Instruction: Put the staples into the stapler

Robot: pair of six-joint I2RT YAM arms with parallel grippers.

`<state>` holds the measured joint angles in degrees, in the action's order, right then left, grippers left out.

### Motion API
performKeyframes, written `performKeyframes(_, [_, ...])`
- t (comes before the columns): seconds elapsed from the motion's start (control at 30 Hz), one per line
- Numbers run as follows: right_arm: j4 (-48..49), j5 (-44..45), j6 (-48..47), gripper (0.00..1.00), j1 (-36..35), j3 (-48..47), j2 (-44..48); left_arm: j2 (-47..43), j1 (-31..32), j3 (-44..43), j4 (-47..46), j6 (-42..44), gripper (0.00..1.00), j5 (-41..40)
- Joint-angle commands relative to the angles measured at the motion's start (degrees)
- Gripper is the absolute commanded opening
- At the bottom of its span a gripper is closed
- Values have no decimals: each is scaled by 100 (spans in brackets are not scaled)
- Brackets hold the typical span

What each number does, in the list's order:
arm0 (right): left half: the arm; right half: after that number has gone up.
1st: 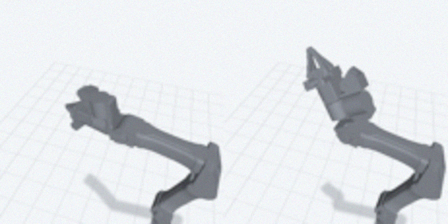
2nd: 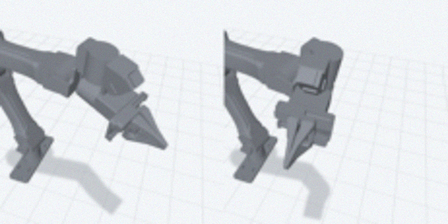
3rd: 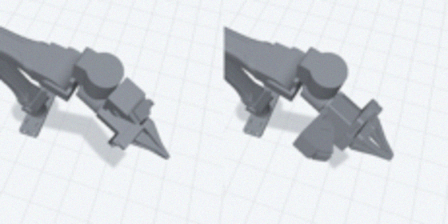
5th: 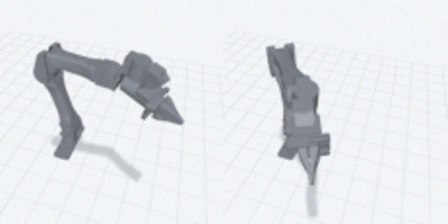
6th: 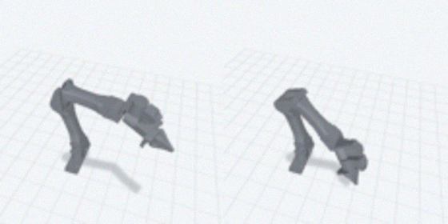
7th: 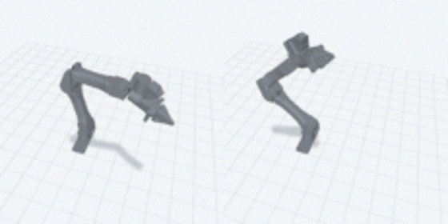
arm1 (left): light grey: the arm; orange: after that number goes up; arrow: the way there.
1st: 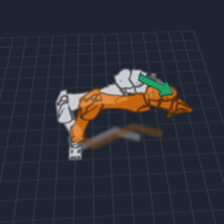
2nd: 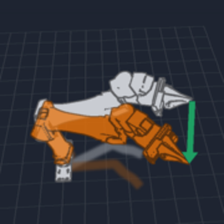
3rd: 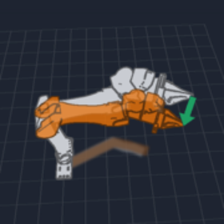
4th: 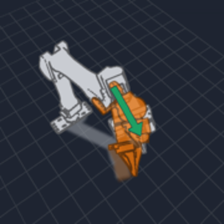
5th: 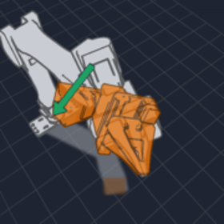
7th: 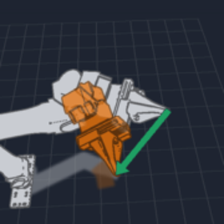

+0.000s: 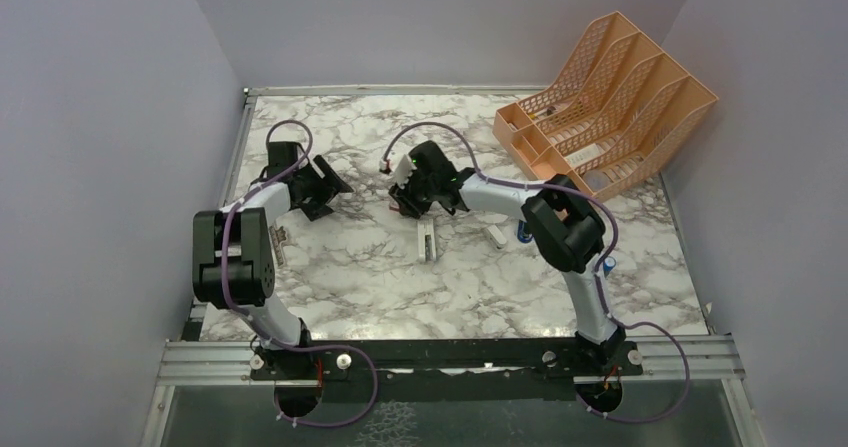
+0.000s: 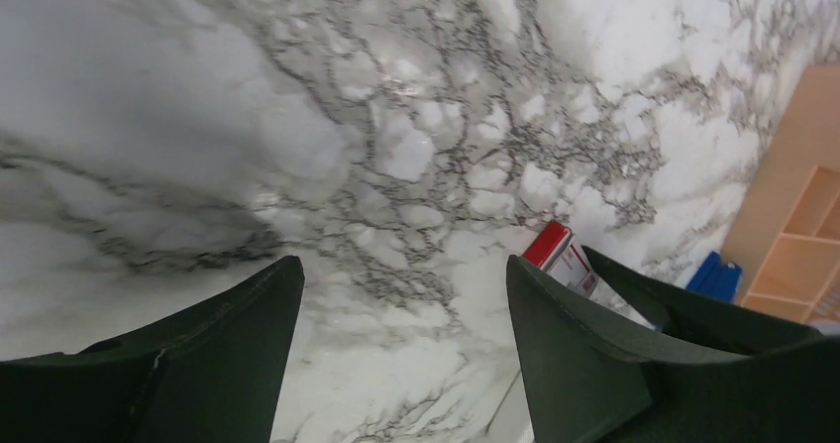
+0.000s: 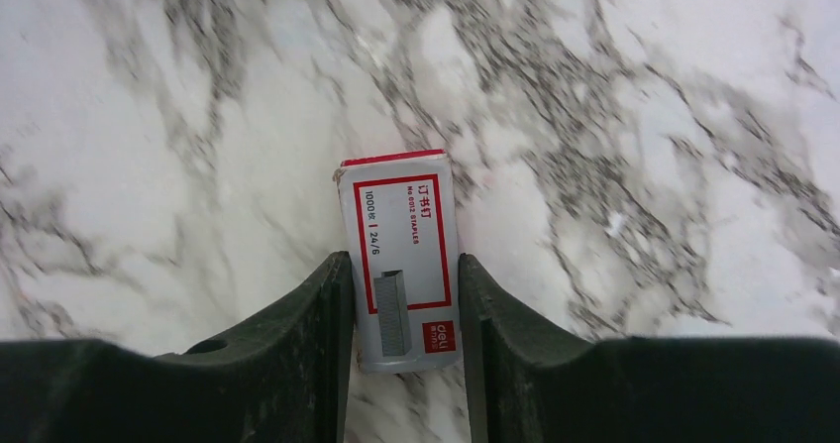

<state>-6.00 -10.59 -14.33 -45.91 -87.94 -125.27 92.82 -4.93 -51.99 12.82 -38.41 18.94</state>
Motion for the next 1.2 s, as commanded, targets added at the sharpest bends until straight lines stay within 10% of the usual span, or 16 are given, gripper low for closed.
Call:
performKeyframes(0.0, [13,-1136,-1309,34,411,677,436,451,364,-411,-656,-42,76,1192])
performKeyframes(0.33, [-431,-1330,-1856,55,675,502,288,1393,1267,-922,-1522,-24,77,1593])
performKeyframes(0.57, [-94,-1297,-1719,45,710,756,369,1676,1450,-858,-1906,-80,53,1715])
performKeyframes(1.17, [70,-1352,-1705,44,724,734,328,2047,1553,-1003,-1668,238,37,2249])
